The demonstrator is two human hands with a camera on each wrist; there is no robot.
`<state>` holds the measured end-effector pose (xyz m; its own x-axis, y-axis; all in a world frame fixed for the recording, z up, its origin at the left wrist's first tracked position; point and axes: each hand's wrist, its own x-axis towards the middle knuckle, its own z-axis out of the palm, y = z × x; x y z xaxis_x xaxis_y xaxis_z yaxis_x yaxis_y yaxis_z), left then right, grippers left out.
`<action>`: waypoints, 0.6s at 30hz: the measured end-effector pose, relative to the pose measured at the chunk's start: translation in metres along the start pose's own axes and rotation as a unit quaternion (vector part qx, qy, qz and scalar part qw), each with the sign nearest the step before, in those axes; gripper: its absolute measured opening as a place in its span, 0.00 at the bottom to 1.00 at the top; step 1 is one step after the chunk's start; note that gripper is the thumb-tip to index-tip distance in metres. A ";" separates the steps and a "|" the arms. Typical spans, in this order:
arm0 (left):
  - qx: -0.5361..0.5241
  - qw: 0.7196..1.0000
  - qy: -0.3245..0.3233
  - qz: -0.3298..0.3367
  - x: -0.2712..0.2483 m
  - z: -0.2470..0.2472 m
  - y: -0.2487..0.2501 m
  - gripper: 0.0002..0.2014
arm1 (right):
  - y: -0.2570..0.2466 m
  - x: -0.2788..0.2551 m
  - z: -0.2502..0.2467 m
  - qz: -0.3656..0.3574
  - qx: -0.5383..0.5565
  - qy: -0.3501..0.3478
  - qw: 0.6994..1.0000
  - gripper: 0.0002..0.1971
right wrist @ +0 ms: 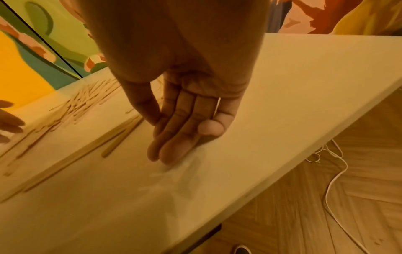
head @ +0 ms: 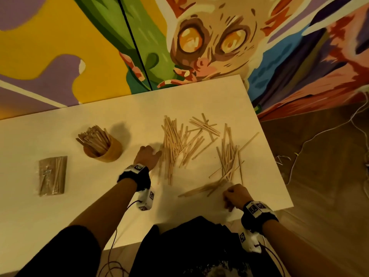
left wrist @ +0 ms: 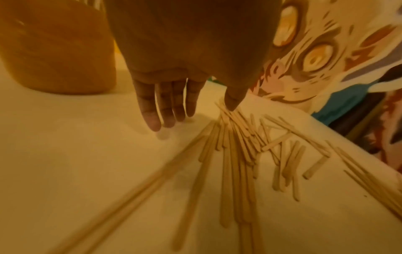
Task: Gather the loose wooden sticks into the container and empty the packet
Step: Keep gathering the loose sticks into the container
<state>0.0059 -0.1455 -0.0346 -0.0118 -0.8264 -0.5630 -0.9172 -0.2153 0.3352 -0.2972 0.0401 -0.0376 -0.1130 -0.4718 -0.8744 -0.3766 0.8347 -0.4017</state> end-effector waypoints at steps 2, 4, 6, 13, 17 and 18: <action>0.007 0.999 -0.010 -0.030 0.010 0.007 0.021 0.34 | 0.000 -0.003 -0.001 -0.002 -0.002 -0.009 1.000 0.13; 0.020 0.999 -0.012 -0.039 0.019 0.009 0.044 0.35 | 0.000 -0.003 -0.002 -0.003 -0.003 -0.012 1.000 0.13; 0.061 0.997 -0.015 -0.035 0.027 0.011 0.064 0.36 | 0.001 -0.003 -0.003 -0.008 -0.009 -0.011 1.000 0.12; 0.146 0.989 -0.036 -0.017 0.058 0.014 0.104 0.43 | 0.003 -0.005 -0.002 -0.026 -0.081 -0.023 0.996 0.13; 0.144 0.988 -0.052 -0.024 0.061 0.017 0.114 0.44 | 0.005 -0.004 -0.001 -0.030 -0.086 -0.011 0.996 0.14; 0.140 0.988 -0.053 -0.025 0.059 0.016 0.116 0.42 | 0.005 -0.004 -0.001 -0.031 -0.089 -0.010 0.996 0.14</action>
<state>-0.1076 -0.2108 -0.0410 0.0091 -0.7561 -0.6543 -0.9918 -0.0903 0.0906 -0.2997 0.0463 -0.0361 -0.0660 -0.5134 -0.8556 -0.5390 0.7399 -0.4024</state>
